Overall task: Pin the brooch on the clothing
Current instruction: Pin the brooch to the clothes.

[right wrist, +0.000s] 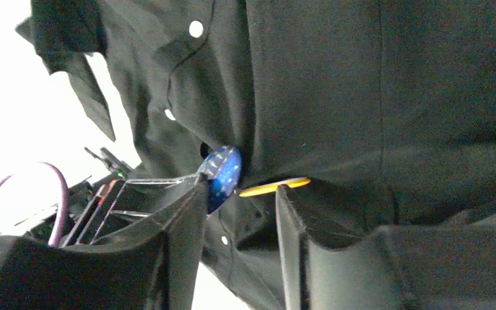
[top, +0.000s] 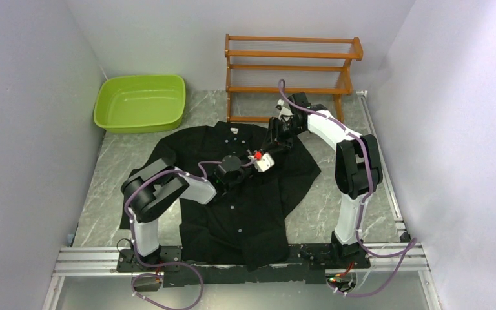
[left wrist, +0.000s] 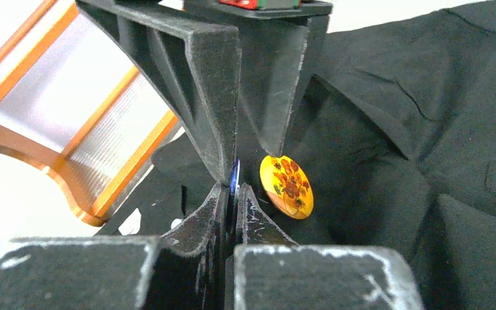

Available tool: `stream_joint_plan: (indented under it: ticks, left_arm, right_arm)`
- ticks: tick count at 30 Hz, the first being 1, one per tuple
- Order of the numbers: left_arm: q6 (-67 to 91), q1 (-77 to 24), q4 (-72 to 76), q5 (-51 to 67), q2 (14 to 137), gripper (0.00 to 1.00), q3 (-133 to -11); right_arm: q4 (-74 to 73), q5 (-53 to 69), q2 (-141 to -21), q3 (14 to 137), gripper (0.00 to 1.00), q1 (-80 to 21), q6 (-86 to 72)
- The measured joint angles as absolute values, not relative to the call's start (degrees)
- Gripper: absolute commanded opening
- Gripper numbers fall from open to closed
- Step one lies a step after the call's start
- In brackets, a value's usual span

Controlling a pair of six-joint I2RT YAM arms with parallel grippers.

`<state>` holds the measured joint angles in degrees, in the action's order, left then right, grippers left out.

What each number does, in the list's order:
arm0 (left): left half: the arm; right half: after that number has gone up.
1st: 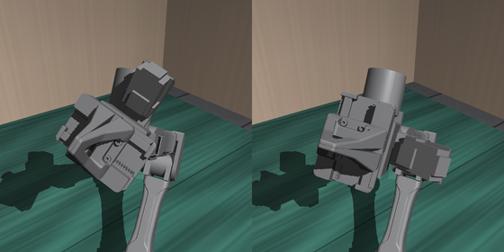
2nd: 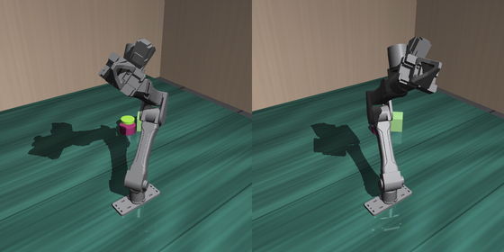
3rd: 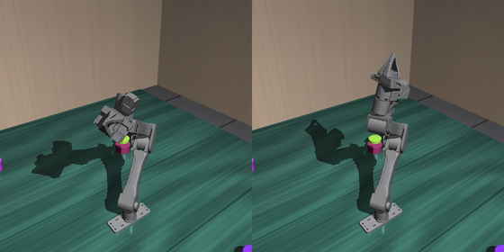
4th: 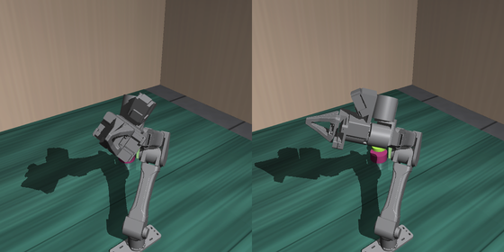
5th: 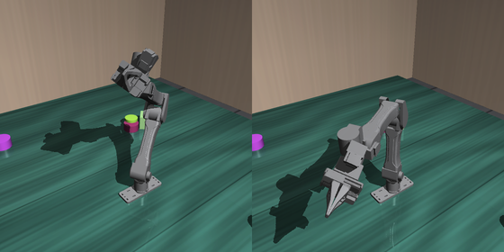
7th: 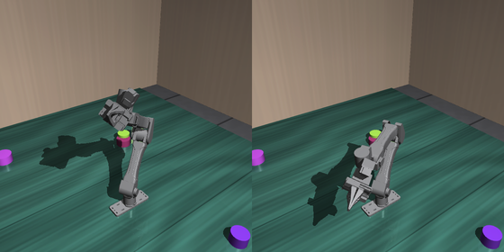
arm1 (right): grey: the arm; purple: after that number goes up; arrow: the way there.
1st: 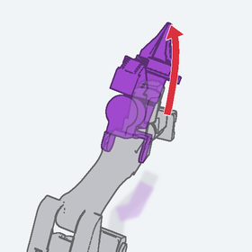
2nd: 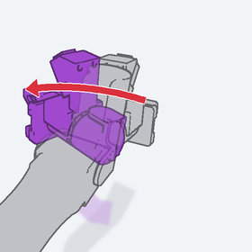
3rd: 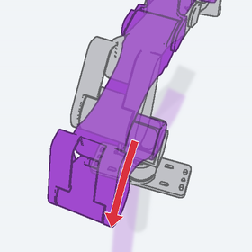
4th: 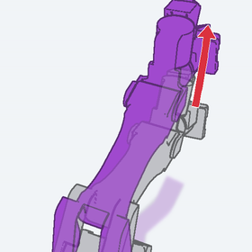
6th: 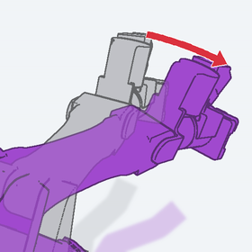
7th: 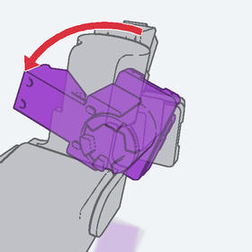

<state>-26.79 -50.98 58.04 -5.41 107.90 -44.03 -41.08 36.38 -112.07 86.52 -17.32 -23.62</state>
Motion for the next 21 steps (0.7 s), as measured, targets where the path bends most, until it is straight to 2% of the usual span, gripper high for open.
stream_joint_plan:
  ticks: [3, 6, 13, 21]
  left_arm:
    - [-24.77, -50.26, 57.23, -5.61, 105.14, 0.03, -42.96]
    - [-22.5, -49.87, 55.96, -5.39, 102.06, 0.03, -42.35]
    - [-15.07, -47.62, 49.45, 0.03, 97.21, 0.03, -42.26]
    - [-6.57, -45.32, 48.47, 4.01, 91.48, 0.02, -38.85]
  right_arm:
    - [-39.35, 36.42, -111.07, 86.0, 0.69, -17.02, -22.33]
    - [-36.93, 36.58, -107.98, 84.42, 0.78, -16.82, -22.26]
    - [-26.89, 38.81, -94.72, 77.43, 0.8, -16.16, -22.85]
    - [-10.5, 39.9, -84.23, 62.19, 0.8, -14.04, -23.49]
